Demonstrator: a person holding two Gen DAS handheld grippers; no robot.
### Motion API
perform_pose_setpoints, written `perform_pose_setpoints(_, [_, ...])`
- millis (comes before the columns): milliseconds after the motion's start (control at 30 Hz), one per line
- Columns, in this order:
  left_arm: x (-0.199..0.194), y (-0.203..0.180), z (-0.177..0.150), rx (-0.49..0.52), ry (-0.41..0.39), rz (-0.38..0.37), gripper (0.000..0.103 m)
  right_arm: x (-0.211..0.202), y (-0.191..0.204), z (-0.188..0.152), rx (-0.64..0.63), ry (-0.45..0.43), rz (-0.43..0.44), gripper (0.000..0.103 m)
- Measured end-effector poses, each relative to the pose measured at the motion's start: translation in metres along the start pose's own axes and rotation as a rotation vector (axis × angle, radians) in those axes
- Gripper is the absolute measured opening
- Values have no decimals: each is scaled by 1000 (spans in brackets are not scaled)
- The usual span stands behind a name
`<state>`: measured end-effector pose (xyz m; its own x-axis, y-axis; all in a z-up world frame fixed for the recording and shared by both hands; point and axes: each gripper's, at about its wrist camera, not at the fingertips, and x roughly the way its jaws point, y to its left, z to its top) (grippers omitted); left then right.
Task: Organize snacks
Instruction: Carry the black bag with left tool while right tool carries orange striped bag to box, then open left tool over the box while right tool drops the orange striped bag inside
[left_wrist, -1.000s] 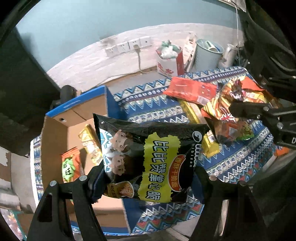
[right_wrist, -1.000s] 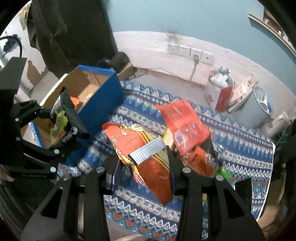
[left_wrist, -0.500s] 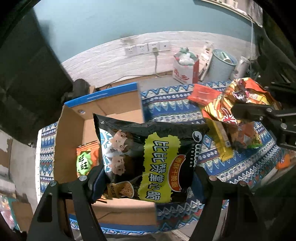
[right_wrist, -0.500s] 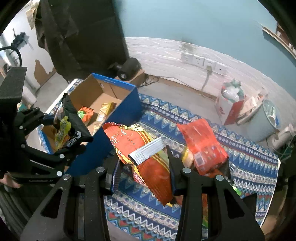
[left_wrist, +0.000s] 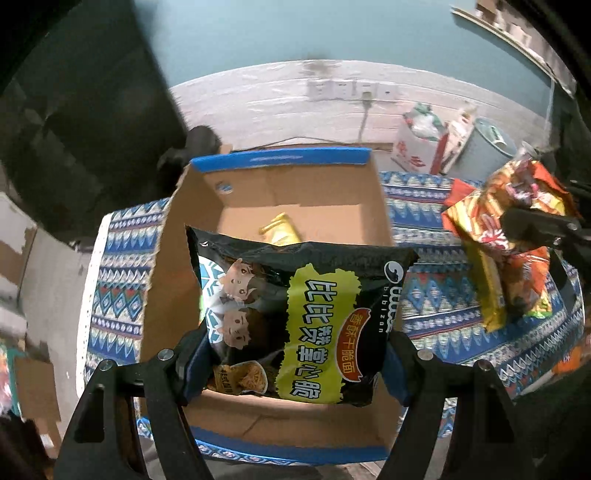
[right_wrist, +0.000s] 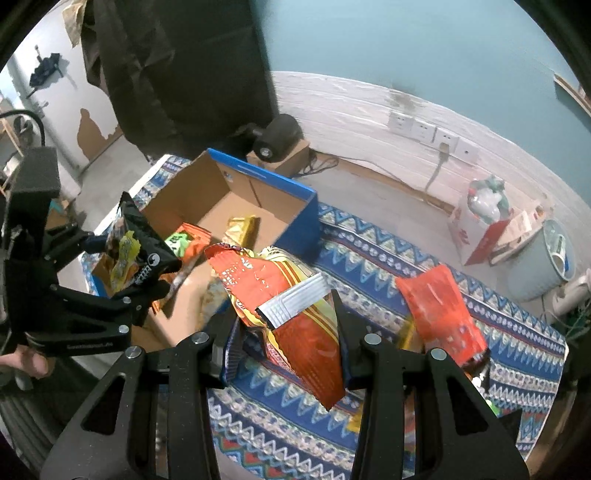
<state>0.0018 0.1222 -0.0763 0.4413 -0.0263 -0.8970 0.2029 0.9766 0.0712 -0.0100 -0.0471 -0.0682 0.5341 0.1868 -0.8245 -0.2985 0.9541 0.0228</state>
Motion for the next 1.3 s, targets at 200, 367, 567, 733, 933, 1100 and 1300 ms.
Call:
perform_pose_setpoints(200, [14,27,-3,-42,22,50,78,15,20,18,-19,5,22,40])
perform_pose_setpoints(367, [25,46,-6,-89,51,68,78,31,35,31,-29,16,47,40])
perform_pose_setpoints(567, [32,61,-9,-131,82,91,81,51,52,41,-39,38,70,40])
perform_pose_setpoints(733, [37,65,-14,-138,120,115,85,68,59,45,-36,68,93,40])
perform_pose_setpoints(933, [32,67,-16,-129,117,137,87,84,64,45,-34,98,100,40])
perform_pose_setpoints(1100, [25,71,-18,-144,108,125,87,92,69,47,-27,113,112,41])
perform_pose_setpoints(1300, [18,73,-19,-148,88,129,87,104,75,49,-26,135,117,41])
